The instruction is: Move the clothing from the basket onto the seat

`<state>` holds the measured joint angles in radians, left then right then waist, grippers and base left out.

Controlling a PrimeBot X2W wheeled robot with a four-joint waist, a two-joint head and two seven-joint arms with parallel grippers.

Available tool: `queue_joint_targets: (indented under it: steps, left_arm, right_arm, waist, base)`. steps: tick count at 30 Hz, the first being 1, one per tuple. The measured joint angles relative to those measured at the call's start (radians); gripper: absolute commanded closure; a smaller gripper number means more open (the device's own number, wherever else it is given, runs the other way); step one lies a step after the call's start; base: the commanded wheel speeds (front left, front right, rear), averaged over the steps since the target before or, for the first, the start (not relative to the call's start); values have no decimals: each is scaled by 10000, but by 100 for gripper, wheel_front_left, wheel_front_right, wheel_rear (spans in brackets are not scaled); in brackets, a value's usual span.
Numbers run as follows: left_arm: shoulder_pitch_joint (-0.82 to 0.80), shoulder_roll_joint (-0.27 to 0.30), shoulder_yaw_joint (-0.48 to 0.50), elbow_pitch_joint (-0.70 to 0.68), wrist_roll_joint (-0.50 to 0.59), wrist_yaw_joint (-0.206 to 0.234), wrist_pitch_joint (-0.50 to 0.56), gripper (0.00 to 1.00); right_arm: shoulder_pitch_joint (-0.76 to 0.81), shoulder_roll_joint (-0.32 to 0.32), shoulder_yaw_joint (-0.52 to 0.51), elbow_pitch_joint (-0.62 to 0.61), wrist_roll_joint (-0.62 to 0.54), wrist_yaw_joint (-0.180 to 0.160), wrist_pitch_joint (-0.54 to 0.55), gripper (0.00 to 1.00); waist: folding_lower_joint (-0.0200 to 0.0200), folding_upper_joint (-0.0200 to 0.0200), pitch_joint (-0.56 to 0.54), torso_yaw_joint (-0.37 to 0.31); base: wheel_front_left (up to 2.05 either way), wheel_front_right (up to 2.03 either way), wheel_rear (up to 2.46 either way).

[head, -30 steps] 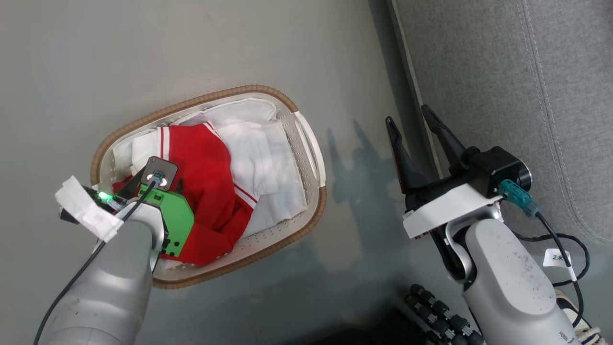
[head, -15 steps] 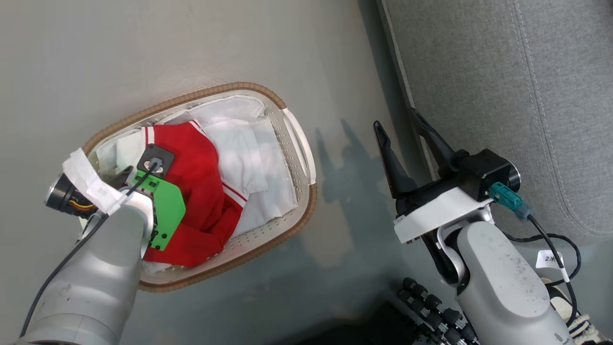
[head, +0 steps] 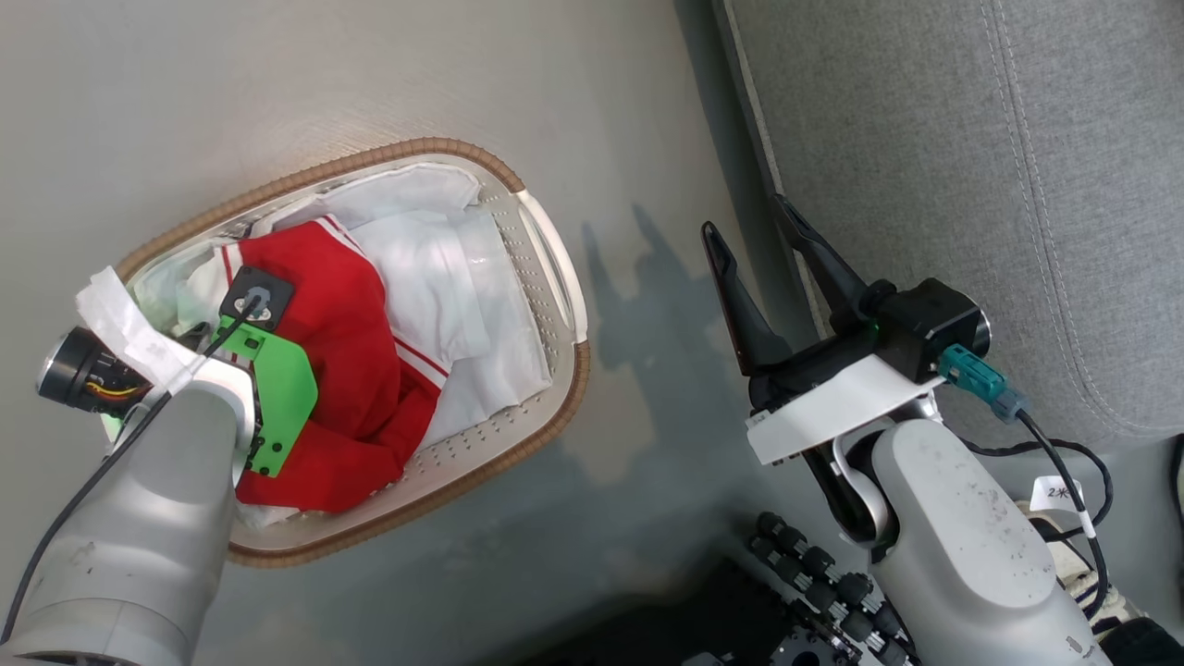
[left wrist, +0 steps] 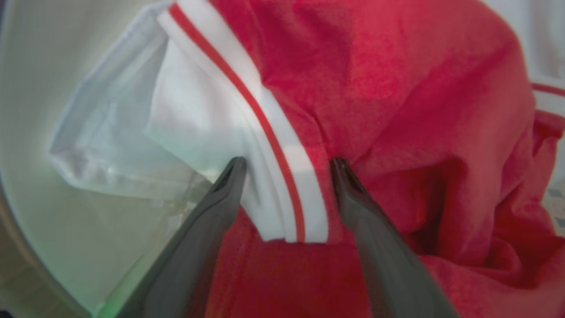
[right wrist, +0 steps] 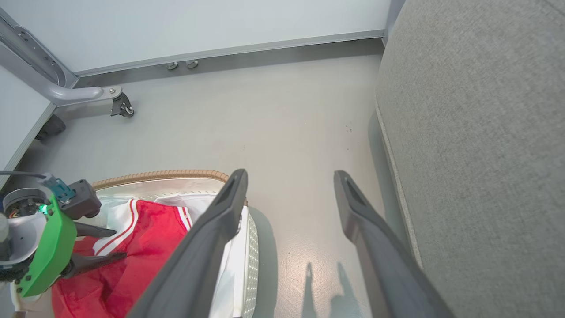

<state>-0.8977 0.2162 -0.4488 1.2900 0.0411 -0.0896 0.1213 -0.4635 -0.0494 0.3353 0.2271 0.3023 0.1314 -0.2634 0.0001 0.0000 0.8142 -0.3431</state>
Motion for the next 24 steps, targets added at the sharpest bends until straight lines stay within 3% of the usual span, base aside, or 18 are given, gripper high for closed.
queue_joint_targets:
  steps: [18, 19, 21, 22, 24]
  left_arm:
    - [-447, 449, -449, -6, -136, -173, 155, 2]
    - [-455, 466, -451, -10, -153, -174, 155, 19]
    - [-466, 493, -497, -12, -186, -190, 155, 89]
    - [-469, 493, -522, -10, -207, -205, 153, 100]
    - [-468, 472, -568, -4, -224, -247, 134, 100]
  right_arm:
    - [-203, 0, 176, -293, 318, 0, 0, 0]
    - [-206, 0, 190, -299, 320, 0, 0, 0]
    - [-216, 0, 192, -299, 334, 0, 0, 0]
    - [-234, 0, 188, -293, 336, 0, 0, 0]
    - [-254, 0, 178, -280, 347, 0, 0, 0]
  waist:
    - [-1, 0, 673, -261]
    - [0, 0, 687, -281]
    - [-1, 0, 708, -304]
    - [-1, 0, 707, -307]
    - [-1, 0, 680, -302]
  base:
    - [0, 0, 0]
    - [0, 0, 0]
    - [0, 0, 0]
    - [0, 0, 0]
    - [0, 0, 0]
